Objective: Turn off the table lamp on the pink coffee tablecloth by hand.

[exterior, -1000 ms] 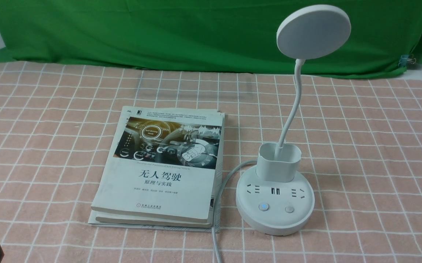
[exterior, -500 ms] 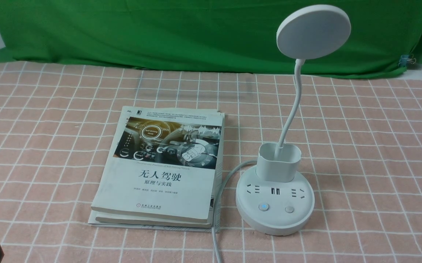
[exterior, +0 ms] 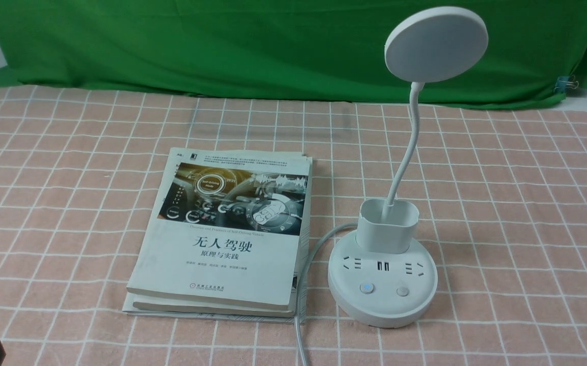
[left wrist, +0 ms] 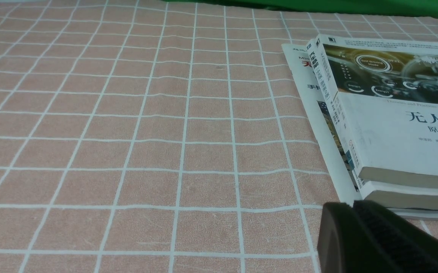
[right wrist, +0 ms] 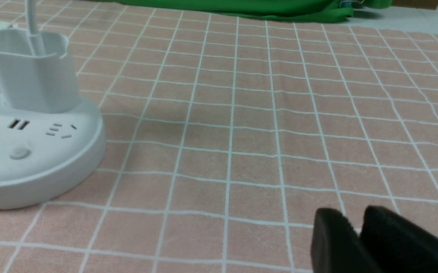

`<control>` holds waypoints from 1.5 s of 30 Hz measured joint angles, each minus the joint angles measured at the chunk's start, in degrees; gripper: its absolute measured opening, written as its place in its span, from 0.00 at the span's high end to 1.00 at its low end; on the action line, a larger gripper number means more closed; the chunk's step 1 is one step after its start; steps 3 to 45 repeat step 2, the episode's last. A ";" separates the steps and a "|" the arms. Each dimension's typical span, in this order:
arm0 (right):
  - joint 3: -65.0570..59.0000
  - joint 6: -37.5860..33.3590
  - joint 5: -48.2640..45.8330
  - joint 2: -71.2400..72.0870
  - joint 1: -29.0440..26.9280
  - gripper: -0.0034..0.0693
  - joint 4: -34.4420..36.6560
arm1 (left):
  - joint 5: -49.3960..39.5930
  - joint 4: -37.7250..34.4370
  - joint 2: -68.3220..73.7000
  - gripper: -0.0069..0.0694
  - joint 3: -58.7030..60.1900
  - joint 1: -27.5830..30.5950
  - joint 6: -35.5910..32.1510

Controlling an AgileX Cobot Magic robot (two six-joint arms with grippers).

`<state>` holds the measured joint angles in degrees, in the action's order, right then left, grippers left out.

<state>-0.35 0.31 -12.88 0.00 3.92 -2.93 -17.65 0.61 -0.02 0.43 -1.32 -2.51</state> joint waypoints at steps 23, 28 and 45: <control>0.00 0.00 0.00 0.00 0.00 0.70 0.00 | 0.00 0.00 0.00 0.90 0.00 0.00 0.00; 0.00 0.00 0.00 0.00 0.00 0.70 0.00 | 0.00 0.00 0.00 0.90 0.00 0.00 0.00; 0.00 0.00 0.00 0.00 0.00 0.70 0.00 | 0.00 0.00 0.00 0.90 0.00 0.00 0.00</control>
